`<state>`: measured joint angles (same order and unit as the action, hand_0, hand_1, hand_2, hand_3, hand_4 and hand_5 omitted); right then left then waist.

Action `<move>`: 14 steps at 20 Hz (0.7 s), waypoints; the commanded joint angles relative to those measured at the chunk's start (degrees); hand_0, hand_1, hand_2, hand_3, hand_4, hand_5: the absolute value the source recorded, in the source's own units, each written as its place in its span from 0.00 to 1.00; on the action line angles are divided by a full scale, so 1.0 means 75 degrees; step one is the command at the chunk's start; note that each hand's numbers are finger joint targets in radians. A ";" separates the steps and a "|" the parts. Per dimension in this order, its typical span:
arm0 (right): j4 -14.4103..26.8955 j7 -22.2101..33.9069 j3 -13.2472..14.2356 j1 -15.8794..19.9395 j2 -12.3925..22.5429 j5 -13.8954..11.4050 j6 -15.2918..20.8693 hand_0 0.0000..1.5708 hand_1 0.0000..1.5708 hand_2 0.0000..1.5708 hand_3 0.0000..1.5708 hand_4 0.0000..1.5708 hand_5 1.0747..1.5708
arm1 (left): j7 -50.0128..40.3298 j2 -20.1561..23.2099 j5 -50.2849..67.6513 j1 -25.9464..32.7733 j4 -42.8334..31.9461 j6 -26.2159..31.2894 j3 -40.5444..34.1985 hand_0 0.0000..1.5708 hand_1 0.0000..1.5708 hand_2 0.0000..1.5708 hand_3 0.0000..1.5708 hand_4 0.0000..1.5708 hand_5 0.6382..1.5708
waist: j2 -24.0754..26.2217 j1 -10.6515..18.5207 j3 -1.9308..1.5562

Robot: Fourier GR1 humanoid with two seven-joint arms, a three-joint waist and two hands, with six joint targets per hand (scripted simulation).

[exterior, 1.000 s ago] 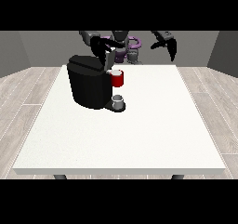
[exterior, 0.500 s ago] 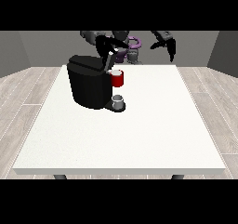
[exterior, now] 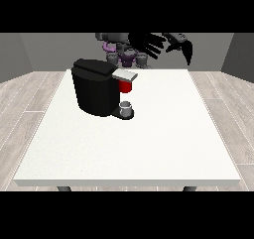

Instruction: Insert the coffee pod into the coffee machine and close the lid

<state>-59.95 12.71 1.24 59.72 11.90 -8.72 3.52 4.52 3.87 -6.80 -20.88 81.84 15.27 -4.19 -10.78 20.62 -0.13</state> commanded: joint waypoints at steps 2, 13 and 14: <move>0.0396 -0.0131 -0.0186 0.0679 -0.0081 -0.0356 0.0021 0.00 0.00 0.00 0.00 0.03 1.00 | -0.0048 0.0292 0.0261 -0.0257 0.0047 0.0144 -0.0317 0.00 0.00 0.00 0.00 0.25 1.00 | -0.0171 0.0170 0.0021; 0.1428 -0.0434 0.0170 0.1962 -0.0151 -0.0596 0.0405 0.00 0.00 0.00 0.00 0.00 1.00 | 0.0007 0.0186 0.0363 -0.0508 0.0314 0.0250 -0.0105 0.00 0.00 0.00 0.00 0.27 1.00 | -0.0824 0.0716 0.0021; 0.1248 -0.0446 0.0053 0.1842 -0.0374 -0.0547 0.0337 0.00 0.00 0.00 0.00 0.00 1.00 | 0.0253 0.0497 0.0587 -0.0527 -0.0102 0.0392 -0.0537 0.00 0.00 0.00 0.00 0.24 1.00 | -0.0838 0.0370 0.0023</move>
<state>-51.49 9.84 1.61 72.23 10.91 -12.74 5.33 5.94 5.67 -4.63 -23.60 82.86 17.01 -5.40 -16.20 24.42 0.02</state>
